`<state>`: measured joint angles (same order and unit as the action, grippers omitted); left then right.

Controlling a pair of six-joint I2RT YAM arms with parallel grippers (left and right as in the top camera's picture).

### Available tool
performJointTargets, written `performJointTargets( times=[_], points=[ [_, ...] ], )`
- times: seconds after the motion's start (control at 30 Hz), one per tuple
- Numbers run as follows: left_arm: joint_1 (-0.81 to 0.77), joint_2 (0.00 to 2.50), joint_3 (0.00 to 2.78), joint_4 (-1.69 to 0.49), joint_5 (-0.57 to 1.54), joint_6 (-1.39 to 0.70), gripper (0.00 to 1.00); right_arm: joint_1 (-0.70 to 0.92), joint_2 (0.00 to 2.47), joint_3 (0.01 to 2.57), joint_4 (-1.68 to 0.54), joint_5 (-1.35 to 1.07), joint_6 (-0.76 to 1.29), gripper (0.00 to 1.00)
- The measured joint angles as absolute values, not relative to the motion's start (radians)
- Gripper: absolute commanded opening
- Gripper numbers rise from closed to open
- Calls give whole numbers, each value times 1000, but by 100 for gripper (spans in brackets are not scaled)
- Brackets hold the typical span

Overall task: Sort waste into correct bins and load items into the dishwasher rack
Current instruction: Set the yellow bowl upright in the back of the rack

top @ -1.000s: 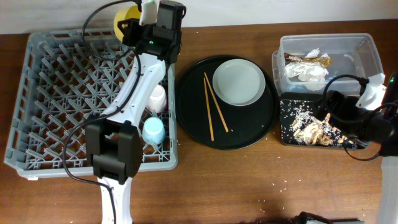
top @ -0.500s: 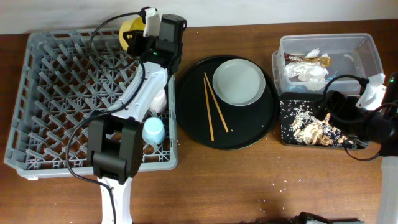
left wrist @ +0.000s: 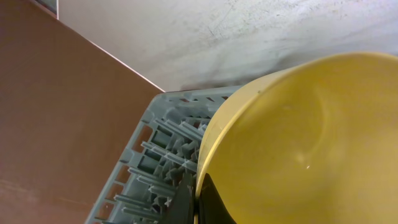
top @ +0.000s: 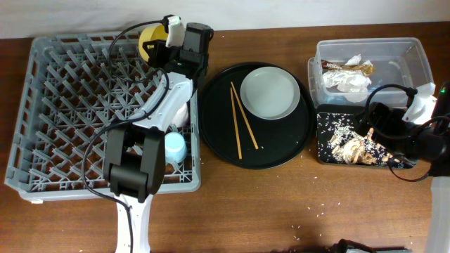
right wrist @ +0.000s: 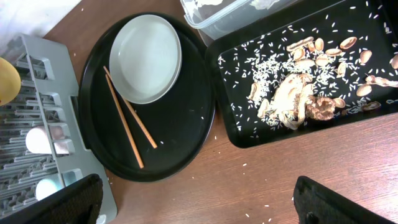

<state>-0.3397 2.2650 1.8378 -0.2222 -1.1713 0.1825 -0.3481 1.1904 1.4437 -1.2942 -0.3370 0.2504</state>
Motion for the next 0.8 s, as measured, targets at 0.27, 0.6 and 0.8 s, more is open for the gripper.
performJointTargets(
  times=[0.27,0.6,0.8],
  points=[
    [-376,2267,1838,-223,-1225,221,1,-348,1190,1444,-1294,-337,250,99],
    [-435,2271,1838,-295,-1291,237,19,-348,1190,1444,-1294,-337,250,99],
    [-470,2274,1836,-301,-1267,243,30,-348,1190,1444,-1294,-337,250,98]
  ],
)
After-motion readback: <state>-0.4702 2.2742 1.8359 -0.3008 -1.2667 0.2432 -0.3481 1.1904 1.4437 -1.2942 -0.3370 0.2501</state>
